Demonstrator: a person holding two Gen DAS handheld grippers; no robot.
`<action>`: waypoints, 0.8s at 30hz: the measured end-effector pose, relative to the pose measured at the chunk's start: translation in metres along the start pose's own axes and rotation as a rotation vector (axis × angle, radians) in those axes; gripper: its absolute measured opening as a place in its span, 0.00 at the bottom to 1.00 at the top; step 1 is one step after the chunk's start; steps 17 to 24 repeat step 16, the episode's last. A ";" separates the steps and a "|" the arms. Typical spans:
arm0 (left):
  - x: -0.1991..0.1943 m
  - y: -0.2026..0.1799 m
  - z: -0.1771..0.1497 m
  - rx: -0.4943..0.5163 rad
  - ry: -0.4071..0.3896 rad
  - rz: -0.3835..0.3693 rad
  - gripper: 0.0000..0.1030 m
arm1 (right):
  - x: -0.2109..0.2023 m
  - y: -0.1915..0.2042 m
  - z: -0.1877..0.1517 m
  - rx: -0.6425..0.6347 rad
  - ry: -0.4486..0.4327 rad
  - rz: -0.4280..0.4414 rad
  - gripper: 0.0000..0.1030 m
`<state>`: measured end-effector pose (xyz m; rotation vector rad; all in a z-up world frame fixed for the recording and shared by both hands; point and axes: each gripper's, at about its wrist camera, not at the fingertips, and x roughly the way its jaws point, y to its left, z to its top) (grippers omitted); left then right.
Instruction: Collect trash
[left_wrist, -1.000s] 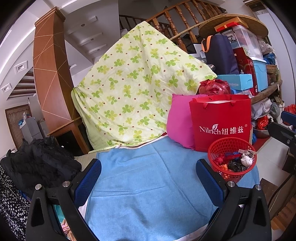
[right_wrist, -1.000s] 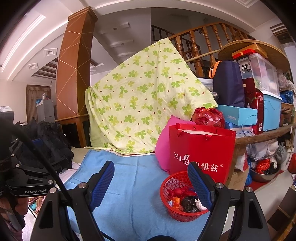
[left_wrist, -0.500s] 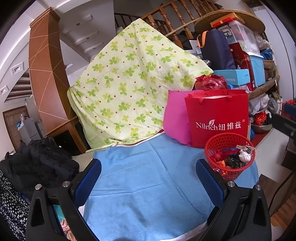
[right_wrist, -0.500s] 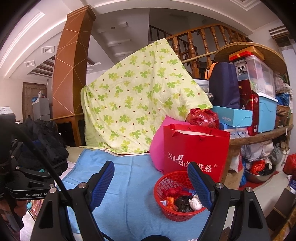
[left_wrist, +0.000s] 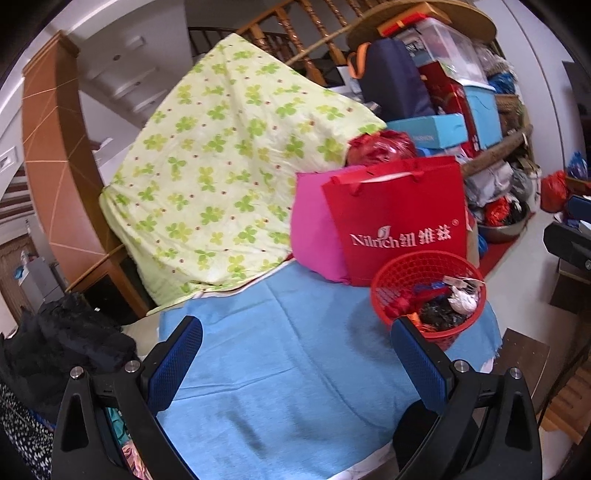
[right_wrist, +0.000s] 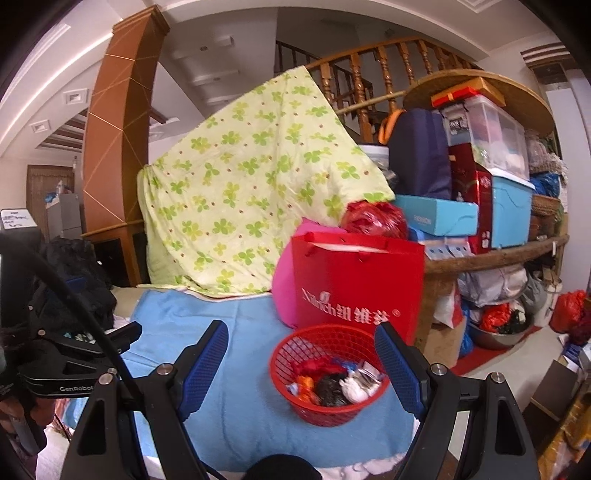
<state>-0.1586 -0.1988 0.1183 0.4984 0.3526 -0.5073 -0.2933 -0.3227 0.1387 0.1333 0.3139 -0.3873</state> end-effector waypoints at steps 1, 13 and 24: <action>0.003 -0.005 0.002 0.004 0.000 -0.008 0.99 | 0.002 -0.005 -0.001 0.004 0.008 -0.005 0.82; 0.040 -0.042 0.011 0.034 -0.039 -0.183 0.99 | 0.029 -0.057 -0.013 0.097 0.066 -0.073 0.82; 0.060 -0.021 0.002 -0.016 -0.030 -0.203 0.99 | 0.044 -0.050 -0.009 0.089 0.057 -0.071 0.82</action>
